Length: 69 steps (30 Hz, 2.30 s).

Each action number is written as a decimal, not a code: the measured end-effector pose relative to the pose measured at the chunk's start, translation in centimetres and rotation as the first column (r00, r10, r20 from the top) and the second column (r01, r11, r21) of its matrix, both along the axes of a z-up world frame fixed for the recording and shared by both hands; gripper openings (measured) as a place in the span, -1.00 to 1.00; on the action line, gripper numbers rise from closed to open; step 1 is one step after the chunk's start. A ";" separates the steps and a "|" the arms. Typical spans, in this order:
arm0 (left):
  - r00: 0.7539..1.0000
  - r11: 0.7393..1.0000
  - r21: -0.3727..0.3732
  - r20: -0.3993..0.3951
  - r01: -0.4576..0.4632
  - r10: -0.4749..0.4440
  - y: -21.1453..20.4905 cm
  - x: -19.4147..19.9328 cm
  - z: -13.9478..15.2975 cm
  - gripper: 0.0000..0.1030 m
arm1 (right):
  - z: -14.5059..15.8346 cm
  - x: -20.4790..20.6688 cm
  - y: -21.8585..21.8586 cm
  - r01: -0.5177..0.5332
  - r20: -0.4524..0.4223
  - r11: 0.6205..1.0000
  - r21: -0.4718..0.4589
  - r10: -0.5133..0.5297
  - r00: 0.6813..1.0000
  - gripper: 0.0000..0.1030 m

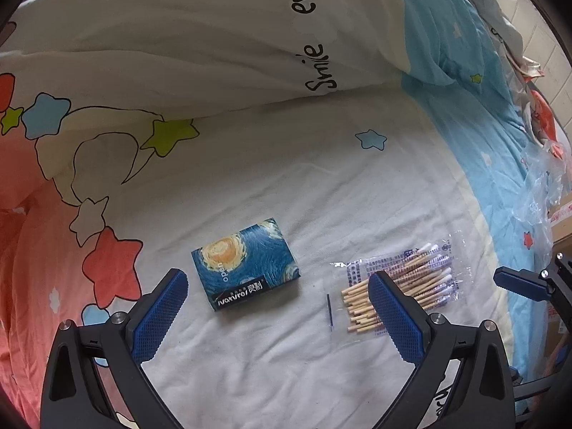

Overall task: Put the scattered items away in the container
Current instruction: 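Close the left gripper on the blue tissue pack while the right gripper grasps the cotton swab bag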

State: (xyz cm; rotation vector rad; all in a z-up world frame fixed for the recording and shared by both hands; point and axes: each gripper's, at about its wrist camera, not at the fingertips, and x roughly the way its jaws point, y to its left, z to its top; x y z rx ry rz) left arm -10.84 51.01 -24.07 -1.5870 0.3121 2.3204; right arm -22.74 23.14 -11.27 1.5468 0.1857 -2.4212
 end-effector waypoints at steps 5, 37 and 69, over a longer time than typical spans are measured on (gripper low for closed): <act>0.999 0.999 0.031 0.006 -0.038 0.038 -0.1 -1.1 -0.9 1.00 | -0.6 -0.5 -0.1 0.001 0.000 1.000 -0.012 -0.001 1.000 0.11; 0.988 0.988 -0.003 0.014 -0.155 0.155 -1.8 -0.9 -3.7 1.00 | -2.4 -1.0 -2.6 -0.390 -0.064 0.916 0.097 0.397 0.916 0.12; 0.991 0.991 0.019 0.038 -0.131 0.130 -11.3 -0.6 -0.8 0.33 | -4.7 -1.7 -3.4 -0.601 -0.014 0.780 0.174 0.612 0.791 0.04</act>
